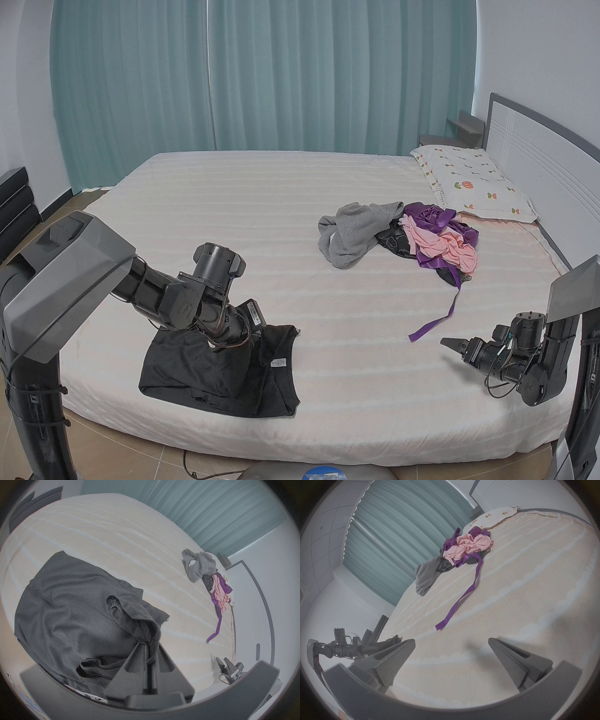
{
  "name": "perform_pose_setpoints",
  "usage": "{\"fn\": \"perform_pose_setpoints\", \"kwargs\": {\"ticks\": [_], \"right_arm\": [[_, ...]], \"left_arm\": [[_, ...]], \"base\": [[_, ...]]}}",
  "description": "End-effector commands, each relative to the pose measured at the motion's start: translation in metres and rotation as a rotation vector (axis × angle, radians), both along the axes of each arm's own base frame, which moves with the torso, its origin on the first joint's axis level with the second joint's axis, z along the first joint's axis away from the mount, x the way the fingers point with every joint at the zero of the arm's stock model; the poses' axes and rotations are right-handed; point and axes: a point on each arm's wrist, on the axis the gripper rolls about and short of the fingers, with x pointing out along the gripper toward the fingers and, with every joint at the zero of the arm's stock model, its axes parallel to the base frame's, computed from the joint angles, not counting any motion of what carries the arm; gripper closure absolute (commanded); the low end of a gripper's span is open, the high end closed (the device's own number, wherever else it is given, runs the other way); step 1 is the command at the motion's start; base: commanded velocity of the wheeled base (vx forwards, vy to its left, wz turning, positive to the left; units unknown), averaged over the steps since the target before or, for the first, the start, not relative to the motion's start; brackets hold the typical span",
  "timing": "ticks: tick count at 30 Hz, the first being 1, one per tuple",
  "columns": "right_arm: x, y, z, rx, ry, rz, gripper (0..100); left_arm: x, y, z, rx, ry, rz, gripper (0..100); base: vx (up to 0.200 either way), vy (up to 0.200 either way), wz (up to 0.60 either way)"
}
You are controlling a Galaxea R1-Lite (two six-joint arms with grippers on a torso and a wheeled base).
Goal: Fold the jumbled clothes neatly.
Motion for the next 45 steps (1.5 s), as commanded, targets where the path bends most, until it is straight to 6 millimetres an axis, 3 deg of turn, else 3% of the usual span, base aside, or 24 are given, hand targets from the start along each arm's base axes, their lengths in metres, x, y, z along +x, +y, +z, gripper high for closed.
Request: {"fn": "perform_pose_setpoints", "kwargs": {"ticks": [1,6,9,10,19,23,33,45], "right_arm": [[0.000,0.000,-0.001,0.000,0.003,0.000,0],[0.000,0.000,-0.001,-0.001,0.002,0.002,0],[0.000,0.000,-0.001,-0.002,0.002,0.002,0],[0.000,0.000,-0.001,-0.002,0.003,0.002,0],[0.000,0.000,-0.005,-0.007,0.004,-0.001,0],[0.000,0.000,-0.006,-0.007,0.004,-0.001,0],[-0.002,0.003,-0.006,-0.012,0.011,0.000,0],[-0.003,0.007,-0.009,-0.019,0.020,0.004,0]], "left_arm": [[-0.006,-0.010,0.015,-0.012,-0.027,-0.027,100],[-0.001,-0.014,0.013,-0.011,-0.036,-0.030,100],[0.002,-0.015,0.000,0.004,-0.011,-0.028,100],[0.002,-0.015,-0.005,0.010,0.001,-0.029,0],[-0.001,-0.014,-0.009,0.021,0.013,-0.025,0],[-0.006,-0.002,0.004,0.027,-0.011,0.014,0],[-0.025,0.073,0.016,-0.045,-0.040,0.182,0],[-0.046,0.113,-0.002,-0.204,0.060,0.295,0]], "base": [[0.000,0.000,0.00],[0.000,0.000,0.00],[0.000,0.000,0.00],[0.000,0.000,0.00],[0.000,0.000,0.00],[0.000,0.000,0.00],[0.000,0.000,0.00],[0.000,0.017,0.00]]}}
